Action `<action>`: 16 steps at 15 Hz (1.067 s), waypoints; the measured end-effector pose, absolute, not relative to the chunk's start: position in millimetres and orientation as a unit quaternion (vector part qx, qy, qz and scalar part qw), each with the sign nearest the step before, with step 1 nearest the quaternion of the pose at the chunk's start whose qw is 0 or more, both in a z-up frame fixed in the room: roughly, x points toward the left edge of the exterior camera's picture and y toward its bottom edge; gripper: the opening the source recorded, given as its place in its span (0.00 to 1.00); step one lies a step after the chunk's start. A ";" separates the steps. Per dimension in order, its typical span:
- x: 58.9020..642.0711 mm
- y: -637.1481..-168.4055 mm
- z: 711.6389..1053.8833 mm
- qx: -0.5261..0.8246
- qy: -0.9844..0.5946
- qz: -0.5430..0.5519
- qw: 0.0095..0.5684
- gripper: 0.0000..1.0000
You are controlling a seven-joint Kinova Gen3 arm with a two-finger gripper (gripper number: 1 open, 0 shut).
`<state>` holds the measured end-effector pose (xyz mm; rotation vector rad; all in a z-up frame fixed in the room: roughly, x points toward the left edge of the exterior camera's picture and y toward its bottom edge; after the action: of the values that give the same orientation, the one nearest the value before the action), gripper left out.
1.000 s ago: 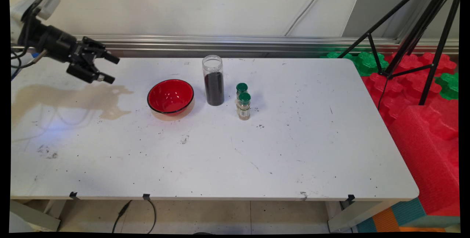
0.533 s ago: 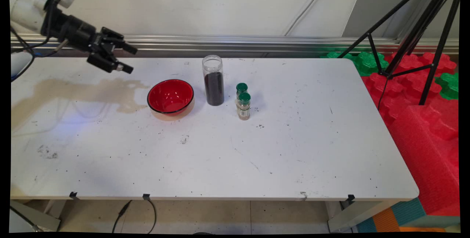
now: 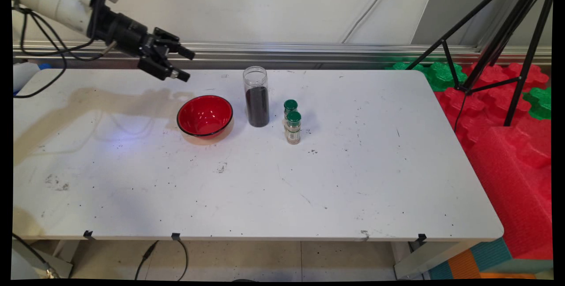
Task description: Pick up the black seasoning powder from the table
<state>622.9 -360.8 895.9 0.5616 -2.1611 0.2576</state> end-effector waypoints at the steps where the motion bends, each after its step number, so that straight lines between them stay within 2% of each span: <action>1: 618.4 -367.1 893.5 0.222 -0.866 0.102 0.437 1.00; 16: 565.6 -432.3 834.1 0.161 -0.854 0.103 0.485 1.00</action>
<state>565.6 -432.3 834.1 0.3918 -2.0786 0.2507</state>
